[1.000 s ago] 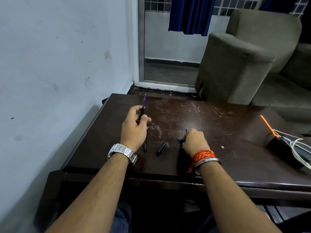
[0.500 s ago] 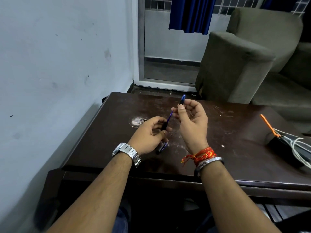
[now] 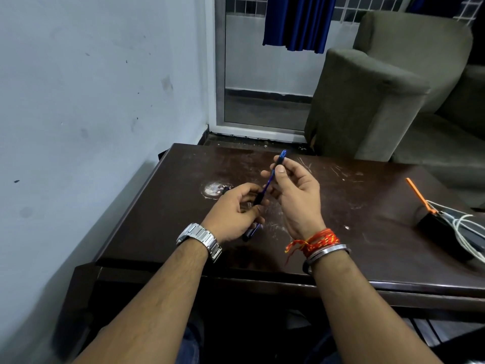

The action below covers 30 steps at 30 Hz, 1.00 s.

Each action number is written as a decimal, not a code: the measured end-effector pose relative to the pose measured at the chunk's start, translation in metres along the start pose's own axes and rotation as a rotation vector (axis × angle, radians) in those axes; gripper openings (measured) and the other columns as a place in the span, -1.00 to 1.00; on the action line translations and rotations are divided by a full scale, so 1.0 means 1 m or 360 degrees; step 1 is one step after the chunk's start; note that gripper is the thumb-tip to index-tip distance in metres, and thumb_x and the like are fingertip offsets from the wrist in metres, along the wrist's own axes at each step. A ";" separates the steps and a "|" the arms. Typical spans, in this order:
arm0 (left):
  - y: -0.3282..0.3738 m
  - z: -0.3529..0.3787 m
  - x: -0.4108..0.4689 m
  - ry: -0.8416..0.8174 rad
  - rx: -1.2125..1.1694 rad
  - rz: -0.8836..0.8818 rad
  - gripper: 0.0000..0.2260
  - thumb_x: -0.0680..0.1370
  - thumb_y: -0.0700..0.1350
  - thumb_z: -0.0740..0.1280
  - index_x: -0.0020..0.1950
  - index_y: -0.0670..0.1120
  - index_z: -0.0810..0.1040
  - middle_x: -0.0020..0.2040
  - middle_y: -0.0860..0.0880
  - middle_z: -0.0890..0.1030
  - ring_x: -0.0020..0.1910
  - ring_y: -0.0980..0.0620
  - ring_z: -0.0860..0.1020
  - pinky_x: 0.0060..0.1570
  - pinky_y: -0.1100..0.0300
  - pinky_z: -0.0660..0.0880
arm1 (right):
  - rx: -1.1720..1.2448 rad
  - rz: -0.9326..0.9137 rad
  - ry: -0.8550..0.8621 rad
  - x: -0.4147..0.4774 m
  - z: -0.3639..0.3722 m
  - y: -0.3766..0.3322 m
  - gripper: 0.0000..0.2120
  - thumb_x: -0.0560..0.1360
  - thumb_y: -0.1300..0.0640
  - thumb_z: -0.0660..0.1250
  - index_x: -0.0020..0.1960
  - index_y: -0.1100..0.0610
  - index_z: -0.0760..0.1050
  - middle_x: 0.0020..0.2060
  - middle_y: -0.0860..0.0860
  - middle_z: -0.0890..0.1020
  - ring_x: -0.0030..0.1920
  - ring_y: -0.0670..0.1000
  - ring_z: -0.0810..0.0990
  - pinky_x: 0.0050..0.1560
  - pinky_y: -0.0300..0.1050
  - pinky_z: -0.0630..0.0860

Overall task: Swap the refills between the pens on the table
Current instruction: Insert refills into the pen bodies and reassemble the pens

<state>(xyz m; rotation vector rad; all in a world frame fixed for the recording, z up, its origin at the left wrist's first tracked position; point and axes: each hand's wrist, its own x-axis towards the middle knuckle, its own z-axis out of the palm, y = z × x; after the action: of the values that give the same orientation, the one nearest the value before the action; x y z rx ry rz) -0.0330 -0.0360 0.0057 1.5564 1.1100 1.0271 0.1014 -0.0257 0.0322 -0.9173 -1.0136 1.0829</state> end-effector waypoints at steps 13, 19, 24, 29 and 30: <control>0.000 -0.001 0.001 0.0166 -0.0063 0.0089 -0.70 0.55 -0.40 0.28 0.18 -0.08 0.52 0.00 -0.02 0.68 -0.15 0.06 0.69 -0.14 0.21 0.63 | -0.0210 0.0129 -0.0121 -0.007 0.006 0.005 -0.89 0.57 0.28 0.34 0.09 0.25 0.54 -0.26 0.03 0.57 -0.45 -0.23 0.53 -0.39 -0.33 0.55; -0.002 -0.002 0.002 0.0255 -0.0002 0.0114 -0.60 0.50 -0.35 0.34 0.21 0.07 0.51 0.07 0.03 0.68 0.03 0.10 0.66 0.03 0.14 0.61 | -0.0364 0.0041 -0.0180 -0.008 0.002 0.006 -0.87 0.54 0.26 0.39 0.07 0.17 0.52 -0.26 0.02 0.57 -0.38 -0.14 0.57 -0.38 -0.27 0.55; 0.000 -0.003 -0.001 0.0243 0.0006 0.0164 -0.62 0.50 -0.37 0.36 0.10 0.11 0.58 -0.02 0.02 0.71 -0.05 0.09 0.69 -0.11 0.16 0.63 | -0.0479 0.0031 -0.0207 -0.007 0.001 0.005 -0.84 0.50 0.23 0.44 0.08 0.14 0.60 -0.24 0.03 0.60 -0.35 -0.13 0.60 -0.34 -0.23 0.57; 0.000 0.001 0.001 0.0243 -0.0068 0.0135 -0.68 0.51 -0.34 0.38 0.11 0.05 0.57 -0.09 0.05 0.71 -0.14 0.08 0.69 -0.16 0.19 0.62 | -0.0231 0.0054 -0.0033 -0.008 0.002 -0.001 -0.90 0.51 0.22 0.43 0.02 0.10 0.64 -0.26 -0.02 0.66 -0.30 -0.08 0.61 -0.33 -0.21 0.62; 0.000 0.001 0.001 0.0244 -0.0068 0.0132 -0.68 0.51 -0.33 0.39 0.09 0.07 0.58 -0.08 0.05 0.72 -0.12 0.08 0.69 -0.14 0.15 0.63 | -0.0200 0.0026 -0.0012 -0.007 0.003 -0.002 -0.89 0.51 0.25 0.42 0.00 0.10 0.65 -0.28 -0.02 0.66 -0.32 -0.08 0.60 -0.33 -0.21 0.61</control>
<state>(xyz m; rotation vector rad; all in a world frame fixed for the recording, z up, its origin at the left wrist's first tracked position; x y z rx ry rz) -0.0313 -0.0352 0.0052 1.5201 1.1272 1.2354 0.0982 -0.0329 0.0335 -1.0247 -1.0919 1.0460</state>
